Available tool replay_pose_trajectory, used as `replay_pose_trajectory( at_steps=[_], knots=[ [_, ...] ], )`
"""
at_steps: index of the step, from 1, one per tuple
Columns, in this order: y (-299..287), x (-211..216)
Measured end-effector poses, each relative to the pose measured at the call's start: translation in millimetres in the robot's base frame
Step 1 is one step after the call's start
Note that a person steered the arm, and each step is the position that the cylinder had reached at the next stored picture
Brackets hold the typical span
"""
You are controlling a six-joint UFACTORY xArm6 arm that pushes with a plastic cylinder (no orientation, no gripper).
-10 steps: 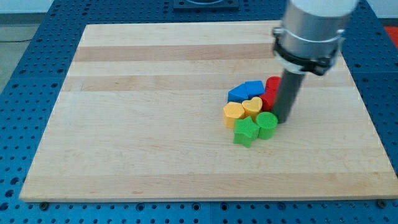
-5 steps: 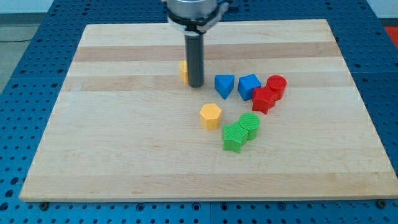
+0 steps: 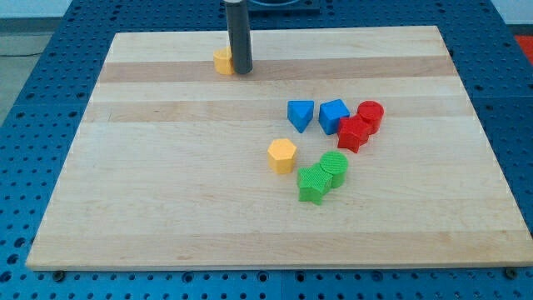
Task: Push the yellow heart towards the top left corner of the board
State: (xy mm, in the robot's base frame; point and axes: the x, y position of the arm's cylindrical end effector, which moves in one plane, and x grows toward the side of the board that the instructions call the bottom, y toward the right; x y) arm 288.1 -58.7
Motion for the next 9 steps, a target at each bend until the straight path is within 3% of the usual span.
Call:
replay_pose_trajectory(
  at_steps=[3,7,9],
  knots=[
    [-58,-37],
    [-123,-7],
    [-161,-24]
  ],
)
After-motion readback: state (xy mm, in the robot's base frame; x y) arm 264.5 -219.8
